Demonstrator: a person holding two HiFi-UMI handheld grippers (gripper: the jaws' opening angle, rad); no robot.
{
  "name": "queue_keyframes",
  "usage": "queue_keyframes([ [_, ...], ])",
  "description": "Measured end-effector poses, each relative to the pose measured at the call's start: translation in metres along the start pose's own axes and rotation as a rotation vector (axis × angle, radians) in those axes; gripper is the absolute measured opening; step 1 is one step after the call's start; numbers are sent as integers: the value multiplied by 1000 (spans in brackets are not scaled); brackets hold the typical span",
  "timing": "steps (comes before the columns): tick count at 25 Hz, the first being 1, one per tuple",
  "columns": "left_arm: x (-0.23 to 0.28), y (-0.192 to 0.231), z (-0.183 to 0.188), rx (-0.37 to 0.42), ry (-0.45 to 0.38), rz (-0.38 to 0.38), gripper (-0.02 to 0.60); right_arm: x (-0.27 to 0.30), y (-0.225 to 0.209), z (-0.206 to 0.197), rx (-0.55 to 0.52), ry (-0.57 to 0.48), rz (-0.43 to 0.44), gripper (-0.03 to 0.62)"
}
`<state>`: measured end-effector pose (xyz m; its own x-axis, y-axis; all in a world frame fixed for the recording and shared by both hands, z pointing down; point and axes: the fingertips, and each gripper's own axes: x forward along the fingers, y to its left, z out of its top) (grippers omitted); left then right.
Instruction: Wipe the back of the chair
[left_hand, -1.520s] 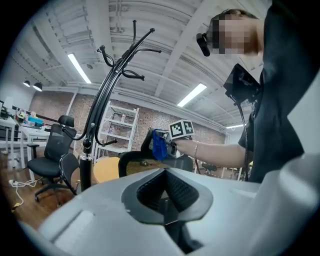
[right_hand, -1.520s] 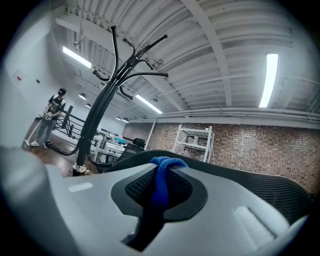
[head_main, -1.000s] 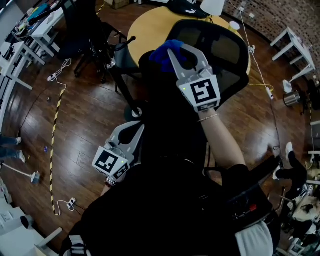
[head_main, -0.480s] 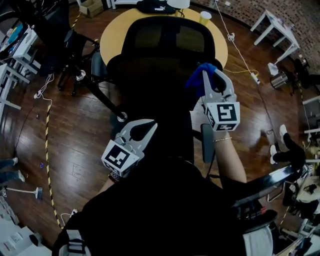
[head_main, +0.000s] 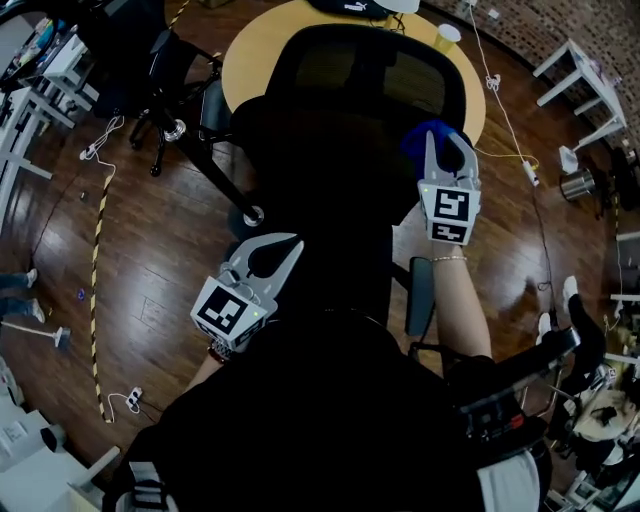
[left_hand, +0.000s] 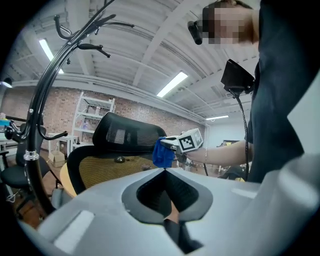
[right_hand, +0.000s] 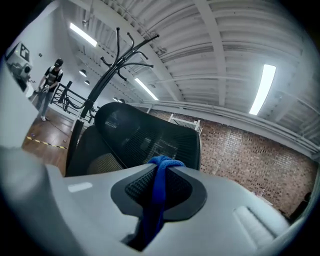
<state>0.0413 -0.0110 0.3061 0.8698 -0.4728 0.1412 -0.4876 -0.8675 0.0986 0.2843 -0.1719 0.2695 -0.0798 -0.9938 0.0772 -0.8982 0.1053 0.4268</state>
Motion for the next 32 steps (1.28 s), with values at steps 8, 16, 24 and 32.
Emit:
queue_keyframes([
  [8, -29, 24, -11, -25, 22, 64, 5, 42, 51, 25, -12, -37, 85, 34],
  [16, -61, 53, -17, -99, -21, 116, 5, 72, 99, 55, -26, -82, 143, 34],
  [24, -90, 78, -32, -133, -12, 147, 5, 91, 156, 88, -28, -115, 212, 34],
  [32, -117, 86, -35, -131, -15, 126, 5, 99, 182, 107, 109, -143, 190, 34],
])
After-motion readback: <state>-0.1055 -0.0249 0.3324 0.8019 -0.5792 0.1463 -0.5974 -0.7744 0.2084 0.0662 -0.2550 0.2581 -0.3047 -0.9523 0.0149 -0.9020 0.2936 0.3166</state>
